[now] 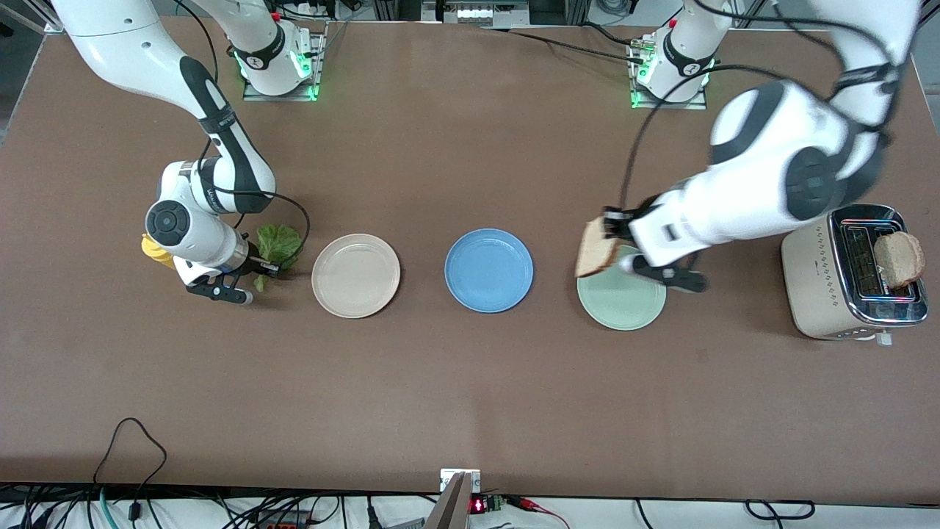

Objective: Make sandwich in blue plate with both arms
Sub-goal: 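Carry the bread slice to the blue plate with the left gripper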

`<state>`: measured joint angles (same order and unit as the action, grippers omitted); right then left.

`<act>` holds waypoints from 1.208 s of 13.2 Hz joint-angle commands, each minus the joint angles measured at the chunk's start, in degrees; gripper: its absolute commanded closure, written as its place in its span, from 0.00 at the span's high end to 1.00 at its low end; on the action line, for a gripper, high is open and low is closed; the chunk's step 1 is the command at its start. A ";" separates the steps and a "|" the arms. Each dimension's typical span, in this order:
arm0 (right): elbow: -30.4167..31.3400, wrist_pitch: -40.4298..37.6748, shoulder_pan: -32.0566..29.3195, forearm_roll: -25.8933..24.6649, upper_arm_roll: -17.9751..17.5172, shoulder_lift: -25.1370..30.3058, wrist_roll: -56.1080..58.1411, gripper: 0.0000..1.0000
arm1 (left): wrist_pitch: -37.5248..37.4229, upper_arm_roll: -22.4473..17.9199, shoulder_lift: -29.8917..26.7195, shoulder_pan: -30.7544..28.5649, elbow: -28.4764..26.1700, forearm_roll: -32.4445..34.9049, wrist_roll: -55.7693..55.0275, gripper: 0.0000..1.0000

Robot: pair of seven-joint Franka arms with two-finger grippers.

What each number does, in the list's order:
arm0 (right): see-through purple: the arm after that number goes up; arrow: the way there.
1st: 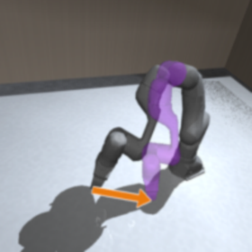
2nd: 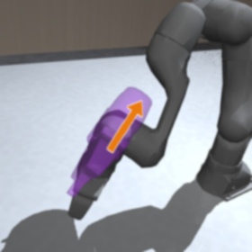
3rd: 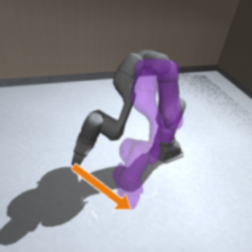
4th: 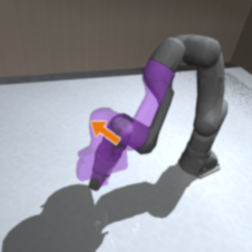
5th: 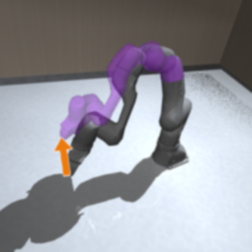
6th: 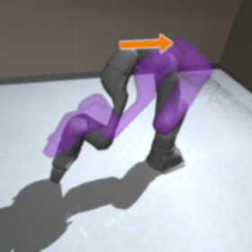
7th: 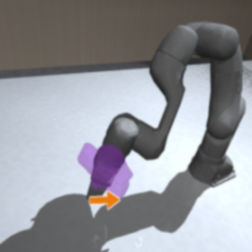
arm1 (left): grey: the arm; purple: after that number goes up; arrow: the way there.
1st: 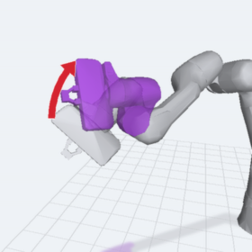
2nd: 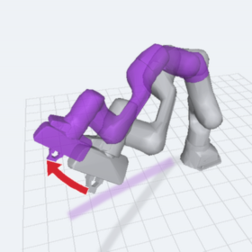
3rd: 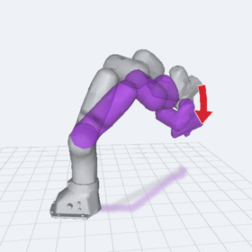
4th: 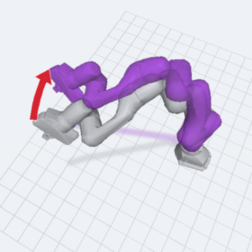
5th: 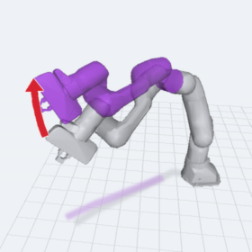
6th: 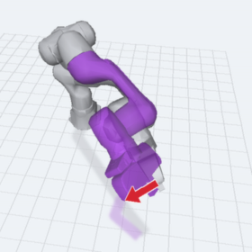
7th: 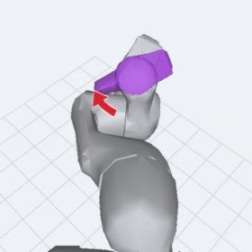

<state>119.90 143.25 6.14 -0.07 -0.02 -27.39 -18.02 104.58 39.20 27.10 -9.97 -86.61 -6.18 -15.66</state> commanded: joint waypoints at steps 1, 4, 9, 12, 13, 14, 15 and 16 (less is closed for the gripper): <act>-1.42 -0.94 0.10 -0.80 -0.42 0.22 -0.18 0.00 | 8.58 0.26 7.77 3.98 1.36 -1.99 -4.55 0.01; -5.27 -9.00 0.45 -0.46 -0.86 2.50 -0.88 0.00 | 16.42 0.26 12.96 6.71 1.18 -2.08 -4.73 0.01; -15.38 -27.55 2.81 1.91 -1.04 5.94 -6.30 0.00 | 25.57 0.26 17.80 10.05 1.10 -2.08 -4.91 0.01; -19.43 -31.27 7.29 5.42 -0.95 5.85 -15.96 0.00 | 28.38 0.26 18.16 11.11 -1.44 -2.17 -6.74 0.01; -19.88 -31.27 8.78 6.48 -0.95 5.68 -19.74 0.00 | 29.09 0.26 18.16 11.11 -2.15 -2.17 -7.01 0.01; -20.06 -30.84 10.10 8.14 -1.03 5.24 -23.43 0.00 | 30.14 0.35 18.07 11.03 -3.20 -2.17 -7.10 0.01; -20.14 -30.31 11.68 9.90 -0.95 4.98 -25.82 0.00 | 31.20 0.35 18.07 11.03 -3.99 -2.17 -7.10 0.01; -20.67 -30.05 13.09 11.22 -0.95 4.54 -27.58 0.00 | 33.30 0.44 17.99 11.03 -5.57 -2.17 -7.10 0.01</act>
<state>101.06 113.47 17.19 8.76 -1.35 -21.57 -41.80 134.76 39.23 45.82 1.38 -89.50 -6.90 -22.49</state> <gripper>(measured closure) 0.938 0.907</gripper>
